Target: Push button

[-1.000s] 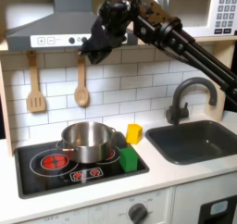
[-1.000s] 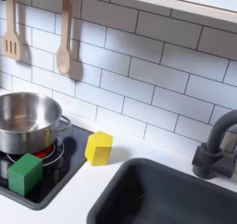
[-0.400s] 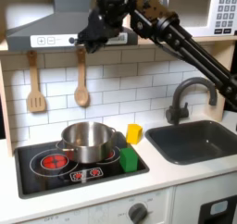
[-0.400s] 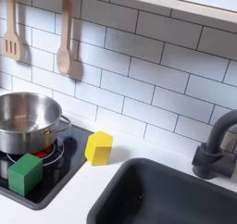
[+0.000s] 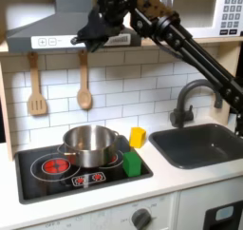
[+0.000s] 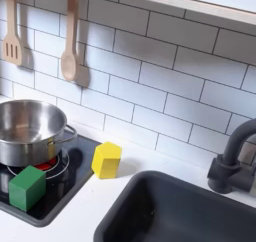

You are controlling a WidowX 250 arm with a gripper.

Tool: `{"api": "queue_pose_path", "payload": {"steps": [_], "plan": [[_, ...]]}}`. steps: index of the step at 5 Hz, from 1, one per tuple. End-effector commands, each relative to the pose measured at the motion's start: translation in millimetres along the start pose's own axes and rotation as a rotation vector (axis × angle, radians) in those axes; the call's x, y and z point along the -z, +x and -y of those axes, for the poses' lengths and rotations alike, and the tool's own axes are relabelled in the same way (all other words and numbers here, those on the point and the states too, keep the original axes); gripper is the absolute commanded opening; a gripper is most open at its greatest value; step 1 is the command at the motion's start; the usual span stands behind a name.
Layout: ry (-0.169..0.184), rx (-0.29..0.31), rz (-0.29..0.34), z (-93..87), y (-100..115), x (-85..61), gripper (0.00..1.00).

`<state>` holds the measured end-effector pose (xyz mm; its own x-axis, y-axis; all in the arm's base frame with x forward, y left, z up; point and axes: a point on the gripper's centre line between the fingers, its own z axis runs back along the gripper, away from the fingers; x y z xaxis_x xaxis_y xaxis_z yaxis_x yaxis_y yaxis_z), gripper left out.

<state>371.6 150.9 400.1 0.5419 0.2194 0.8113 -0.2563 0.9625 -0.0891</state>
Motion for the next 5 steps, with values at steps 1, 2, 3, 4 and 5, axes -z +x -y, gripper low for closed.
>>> {"api": "queue_pose_path", "payload": {"steps": [1, 2, 3, 4, 5], "plan": [[0.001, 0.006, 0.004, 0.6, 6.9, 5.2, 0.00], [-0.002, 0.012, 0.005, 0.9, 7.4, 9.5, 0.00], [0.006, 0.015, -0.004, -1.4, 6.9, 13.4, 0.00], [0.009, 0.007, -0.005, -4.7, 7.9, 16.9, 0.00], [0.007, 0.012, -0.002, -4.1, 10.2, 17.7, 0.00]]}}
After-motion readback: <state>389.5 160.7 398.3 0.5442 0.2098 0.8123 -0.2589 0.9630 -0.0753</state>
